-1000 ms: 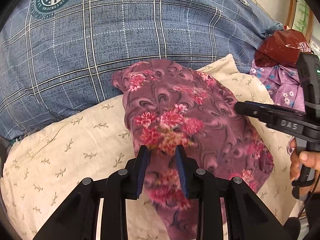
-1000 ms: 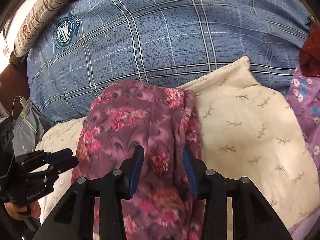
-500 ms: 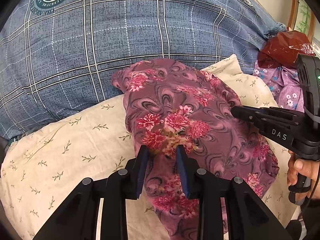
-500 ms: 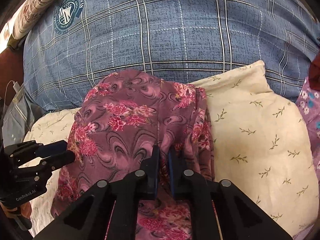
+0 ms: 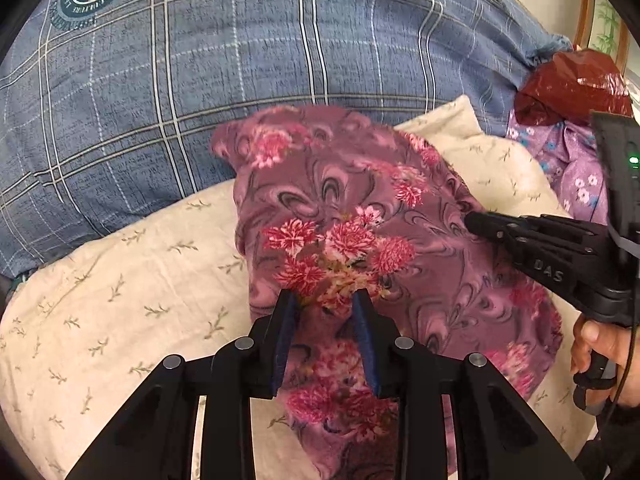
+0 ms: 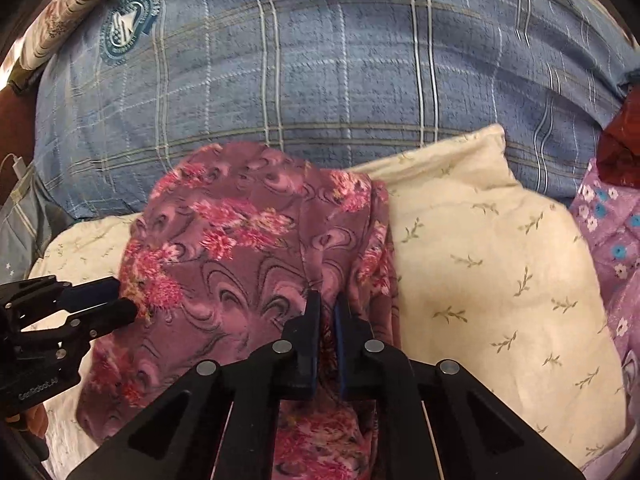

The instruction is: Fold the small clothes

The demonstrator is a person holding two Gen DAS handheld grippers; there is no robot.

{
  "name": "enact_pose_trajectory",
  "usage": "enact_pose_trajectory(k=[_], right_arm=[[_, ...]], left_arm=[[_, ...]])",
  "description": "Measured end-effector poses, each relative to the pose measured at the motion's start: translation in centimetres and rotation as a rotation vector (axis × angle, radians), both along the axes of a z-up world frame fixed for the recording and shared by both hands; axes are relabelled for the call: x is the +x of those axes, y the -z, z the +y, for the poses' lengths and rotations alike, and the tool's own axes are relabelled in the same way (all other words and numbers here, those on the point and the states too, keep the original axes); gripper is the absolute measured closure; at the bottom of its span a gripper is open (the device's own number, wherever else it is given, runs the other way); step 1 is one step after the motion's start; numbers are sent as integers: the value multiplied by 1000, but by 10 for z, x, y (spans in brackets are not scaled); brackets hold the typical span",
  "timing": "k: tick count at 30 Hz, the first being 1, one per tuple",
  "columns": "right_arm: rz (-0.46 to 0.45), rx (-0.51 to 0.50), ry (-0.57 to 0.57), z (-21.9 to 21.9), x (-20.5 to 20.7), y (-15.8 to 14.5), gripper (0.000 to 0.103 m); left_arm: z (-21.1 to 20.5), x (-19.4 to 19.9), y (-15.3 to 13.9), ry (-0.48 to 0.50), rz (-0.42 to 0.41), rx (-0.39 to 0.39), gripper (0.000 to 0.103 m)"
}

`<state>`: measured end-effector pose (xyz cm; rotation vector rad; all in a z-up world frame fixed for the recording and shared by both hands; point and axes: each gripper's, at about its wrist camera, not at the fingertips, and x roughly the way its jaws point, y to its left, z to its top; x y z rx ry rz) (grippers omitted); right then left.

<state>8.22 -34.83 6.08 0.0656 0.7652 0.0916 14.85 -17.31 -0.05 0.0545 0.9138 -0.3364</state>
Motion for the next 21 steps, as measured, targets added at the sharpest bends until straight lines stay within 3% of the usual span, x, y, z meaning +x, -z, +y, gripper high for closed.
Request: enact_pose_trajectory(k=[6,8,11,20,21], right_arm=[[9,17,8,-1,2,6,98],[4,38,3,-3,1,0,94],[-16,90,-3,-10,-1,-11,78],[20,118,-2,-14,39,-14,76],[29,120,-1,-14,42,-11,81]], left_arm=[[2,-8,-5,14,-18,-2,74],[7,-11,-8,10,-22,-20,74],[11,-10,-12,-3,-24,-33,74],[10,8,-7,-16,-10,-43,70],[8,8,-5,-13,-13,-32,70]])
